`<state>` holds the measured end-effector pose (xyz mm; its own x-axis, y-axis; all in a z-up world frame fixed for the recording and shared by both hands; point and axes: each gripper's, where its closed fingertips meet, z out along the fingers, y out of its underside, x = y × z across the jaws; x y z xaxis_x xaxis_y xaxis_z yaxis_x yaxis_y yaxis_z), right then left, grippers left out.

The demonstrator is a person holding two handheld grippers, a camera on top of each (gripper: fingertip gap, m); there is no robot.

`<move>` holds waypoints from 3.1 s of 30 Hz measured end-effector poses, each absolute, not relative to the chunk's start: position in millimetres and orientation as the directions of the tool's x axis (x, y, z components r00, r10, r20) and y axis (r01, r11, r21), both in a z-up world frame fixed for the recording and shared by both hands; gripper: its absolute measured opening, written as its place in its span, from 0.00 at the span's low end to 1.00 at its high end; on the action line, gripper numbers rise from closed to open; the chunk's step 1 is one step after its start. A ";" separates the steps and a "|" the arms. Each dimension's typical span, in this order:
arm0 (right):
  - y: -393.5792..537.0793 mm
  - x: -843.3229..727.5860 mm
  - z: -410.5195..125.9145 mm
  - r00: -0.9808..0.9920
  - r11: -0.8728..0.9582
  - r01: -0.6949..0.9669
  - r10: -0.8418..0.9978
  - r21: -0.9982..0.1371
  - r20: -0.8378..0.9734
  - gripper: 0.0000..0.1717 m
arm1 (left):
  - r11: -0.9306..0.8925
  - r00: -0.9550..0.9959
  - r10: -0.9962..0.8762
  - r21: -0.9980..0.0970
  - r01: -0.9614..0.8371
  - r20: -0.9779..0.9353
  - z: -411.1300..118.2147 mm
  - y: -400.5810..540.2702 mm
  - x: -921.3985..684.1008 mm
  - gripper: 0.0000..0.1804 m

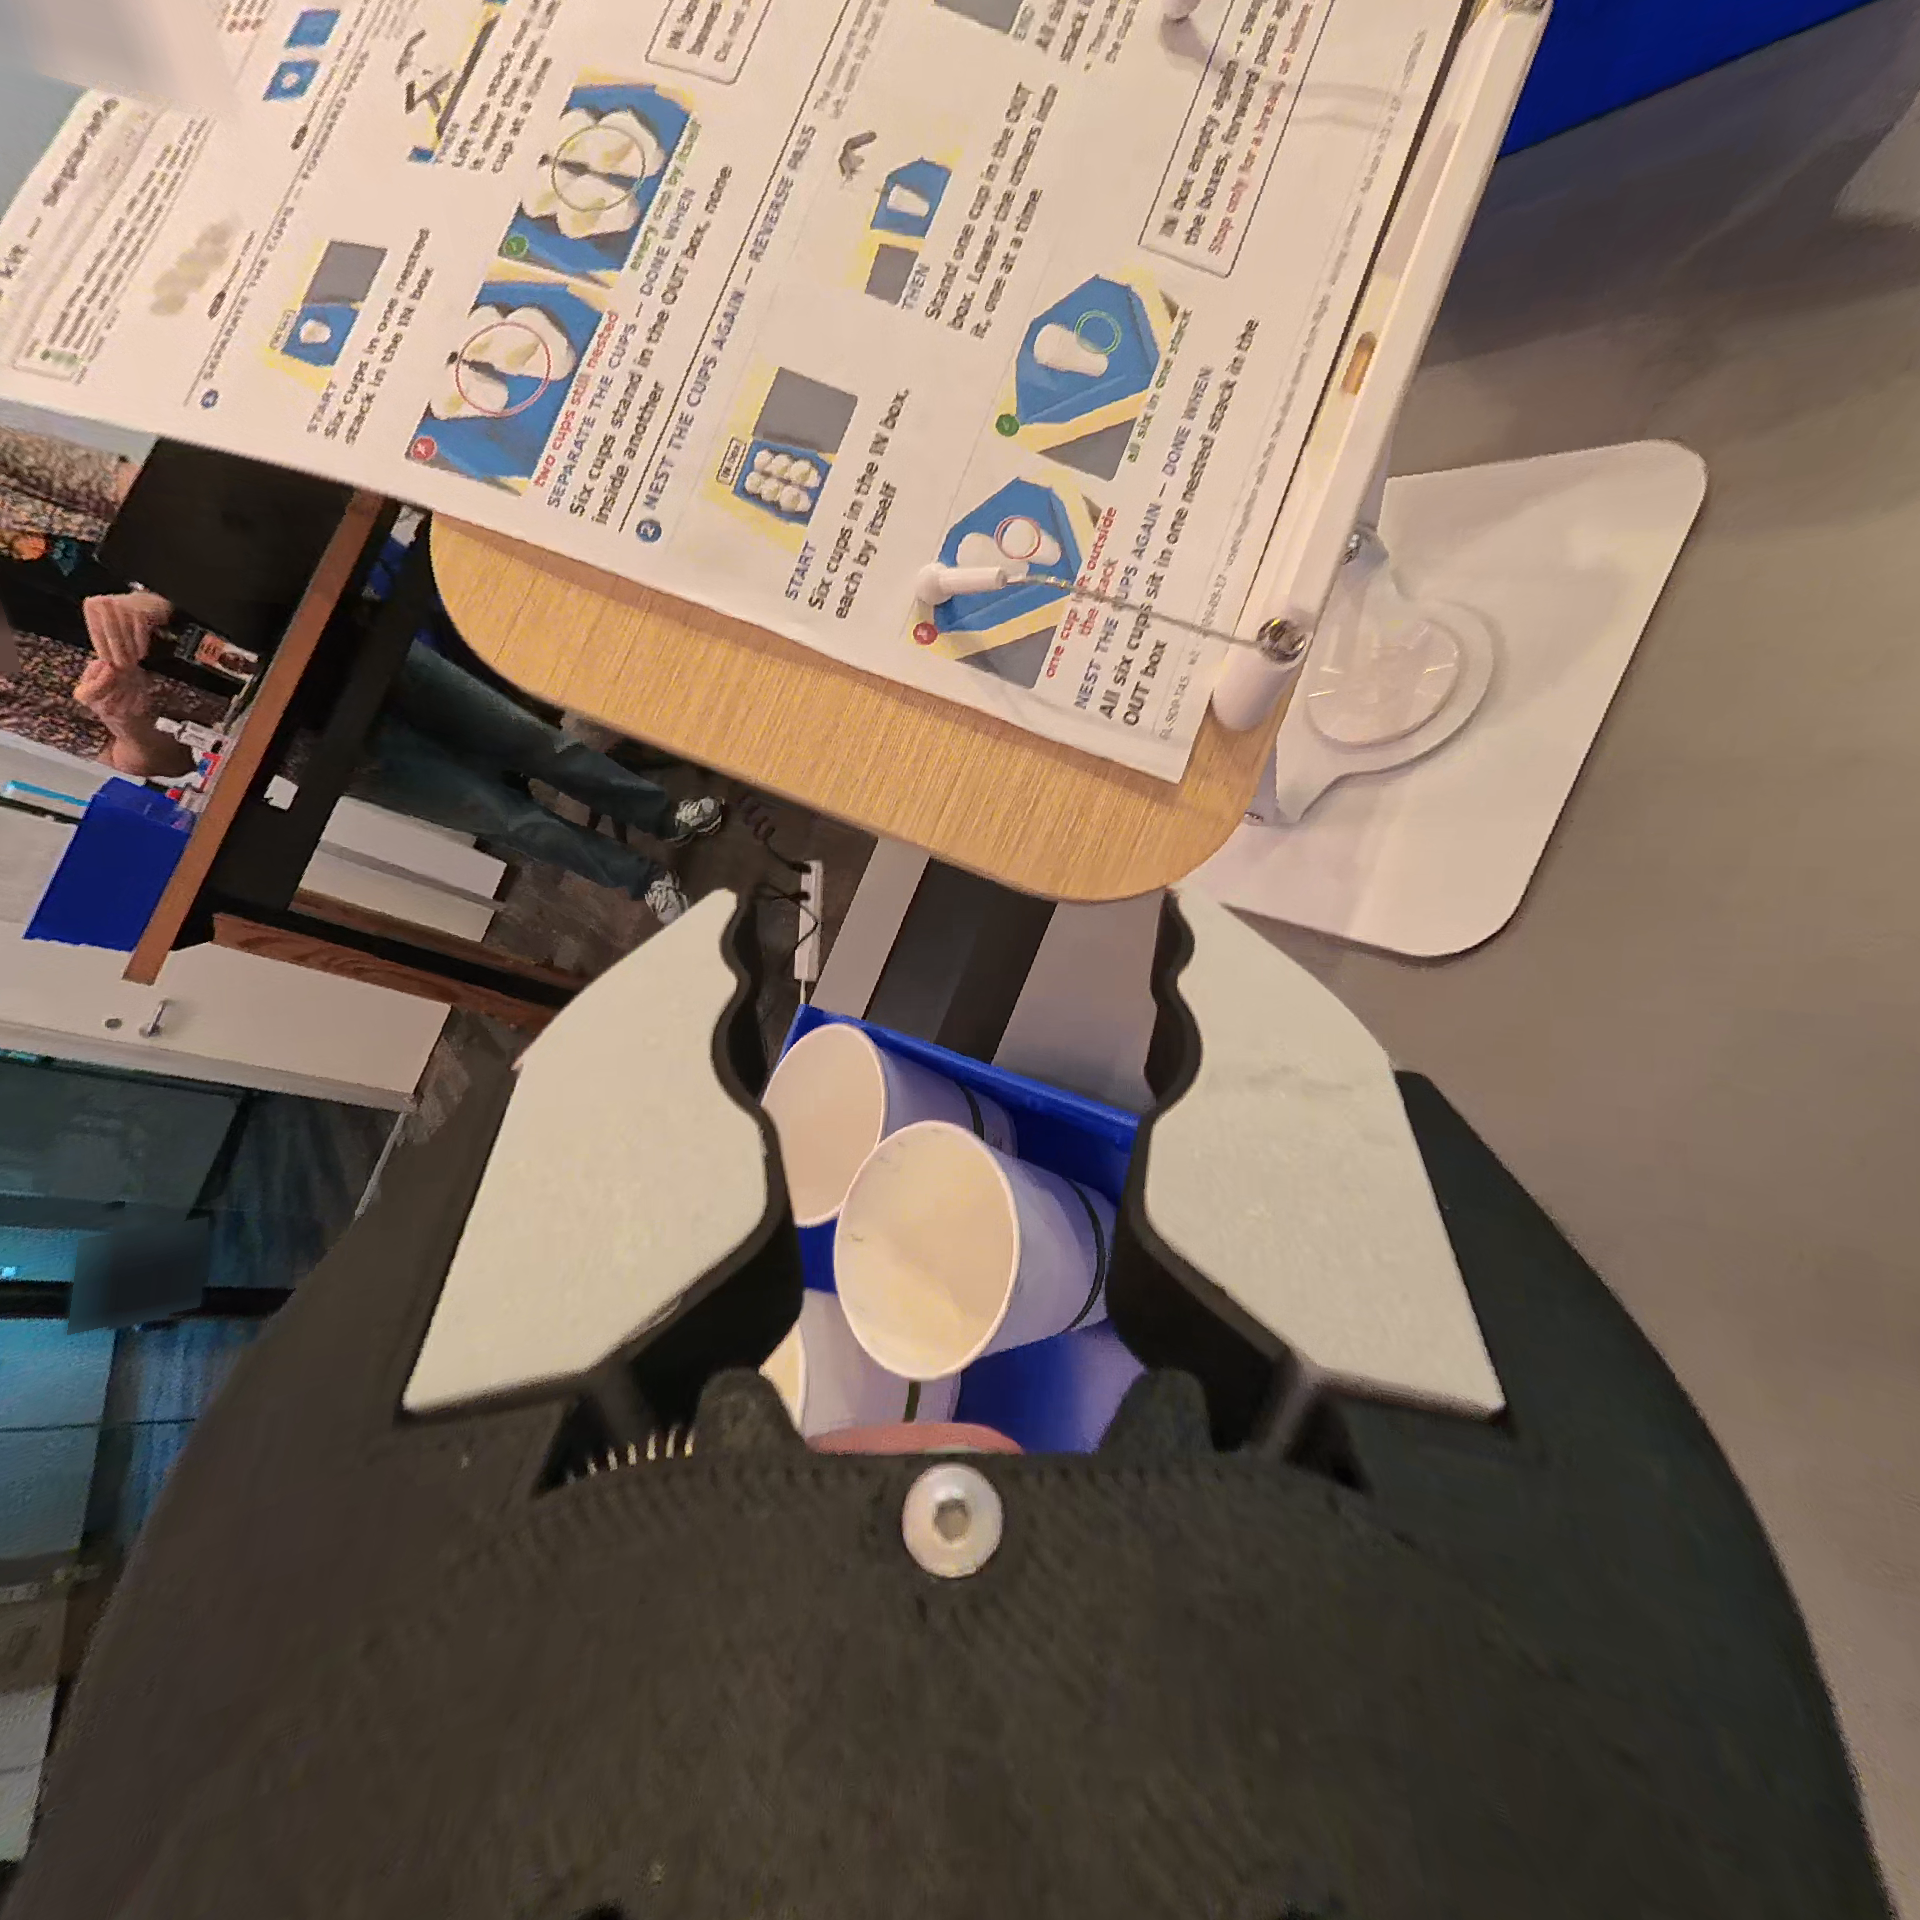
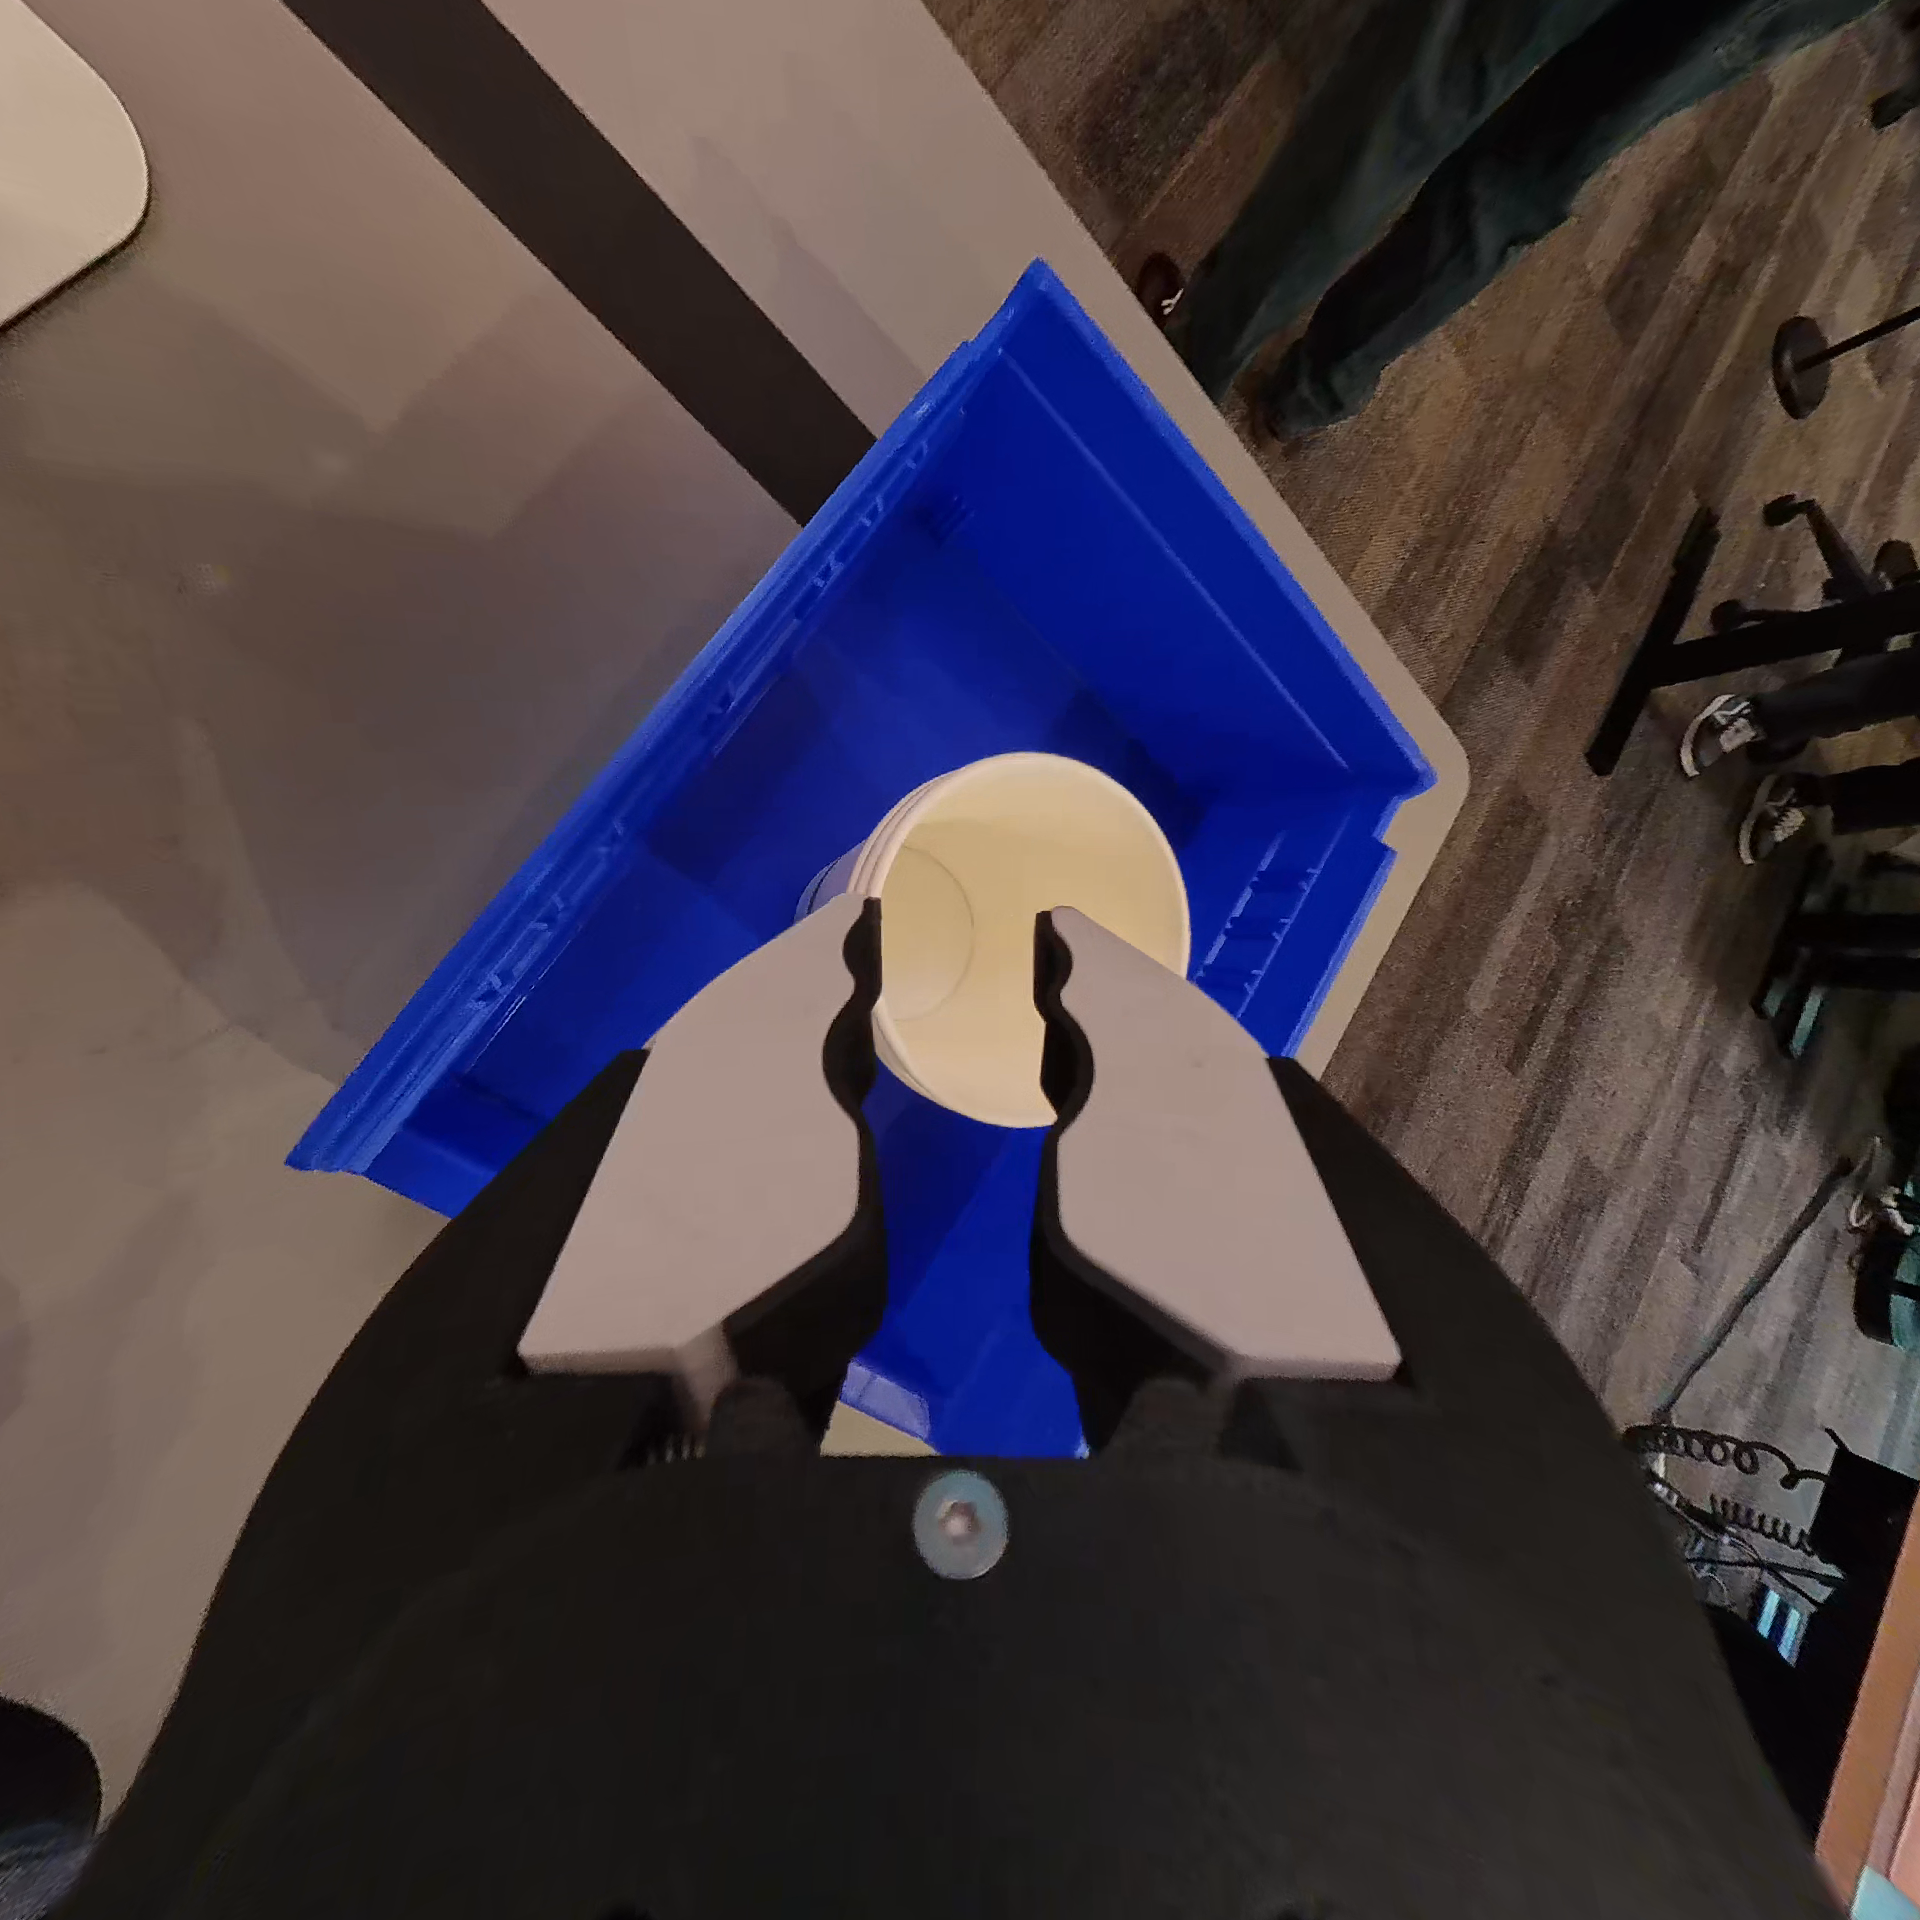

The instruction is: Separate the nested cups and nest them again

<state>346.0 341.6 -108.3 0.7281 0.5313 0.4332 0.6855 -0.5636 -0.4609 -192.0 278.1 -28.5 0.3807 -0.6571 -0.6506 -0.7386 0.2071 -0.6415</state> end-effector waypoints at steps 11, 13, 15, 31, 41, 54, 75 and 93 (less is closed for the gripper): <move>343.2 308.5 -74.9 0.675 -0.439 0.737 0.521 -0.514 0.523 0.14 | -0.083 0.484 -0.618 -0.560 -0.824 -0.619 -78.3 321.3 -278.5 0.37; 343.2 298.5 -72.0 0.659 -0.412 0.750 0.531 -0.517 0.533 0.13 | -0.136 0.494 -0.624 -0.539 -0.831 -0.605 -96.5 332.0 -288.9 0.36; 342.2 289.6 -70.9 0.643 -0.392 0.763 0.545 -0.514 0.538 0.13 | -0.190 0.491 -0.646 -0.500 -0.845 -0.585 -117.9 339.9 -296.4 0.35; 334.0 255.0 -63.8 0.579 -0.306 0.804 0.597 -0.510 0.556 0.13 | -0.195 0.347 -0.838 -0.362 -0.912 -0.422 -192.7 330.3 -283.6 0.01; 302.3 212.7 -21.0 0.538 -0.110 0.771 0.639 -0.627 0.550 0.13 | -0.133 0.303 -0.850 -0.381 -0.915 -0.431 -134.8 279.6 -279.1 0.01; 217.9 68.7 -3.0 0.164 0.323 0.579 0.854 -0.749 0.495 0.19 | 0.299 -0.055 -0.882 -0.466 -0.833 -0.468 -73.7 176.8 -176.5 0.00; 144.9 -63.7 -77.1 -0.196 0.219 0.390 0.969 -0.894 0.152 0.56 | 0.611 -0.454 -0.791 -0.500 -0.614 -0.410 -106.4 112.6 -65.2 0.00; 143.5 -63.4 -87.9 -0.212 0.162 0.439 0.974 -0.884 0.074 0.53 | 0.619 -0.424 -0.778 -0.452 -0.642 -0.464 -104.1 113.8 -62.4 0.01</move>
